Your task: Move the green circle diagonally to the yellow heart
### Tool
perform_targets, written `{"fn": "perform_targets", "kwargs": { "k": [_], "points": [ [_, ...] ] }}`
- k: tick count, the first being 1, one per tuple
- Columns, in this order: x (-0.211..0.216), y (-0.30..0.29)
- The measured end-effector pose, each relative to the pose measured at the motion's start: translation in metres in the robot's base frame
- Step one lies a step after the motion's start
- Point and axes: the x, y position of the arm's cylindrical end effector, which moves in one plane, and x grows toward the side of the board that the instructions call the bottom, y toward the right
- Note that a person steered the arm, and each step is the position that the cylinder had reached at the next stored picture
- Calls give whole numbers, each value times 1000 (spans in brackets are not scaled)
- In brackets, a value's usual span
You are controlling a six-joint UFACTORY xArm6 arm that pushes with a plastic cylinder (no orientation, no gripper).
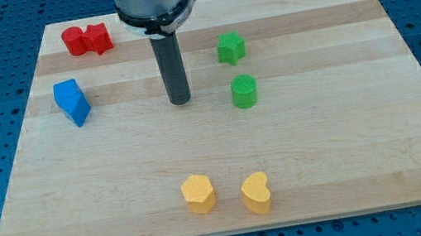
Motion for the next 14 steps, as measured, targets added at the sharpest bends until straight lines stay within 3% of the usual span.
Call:
{"fn": "perform_targets", "kwargs": {
  "k": [2,6,7,10,11,12,14],
  "points": [
    [-4,67],
    [25,115],
    [1,166],
    [4,100],
    [60,135],
    [65,162],
    [-7,194]
  ]
}}
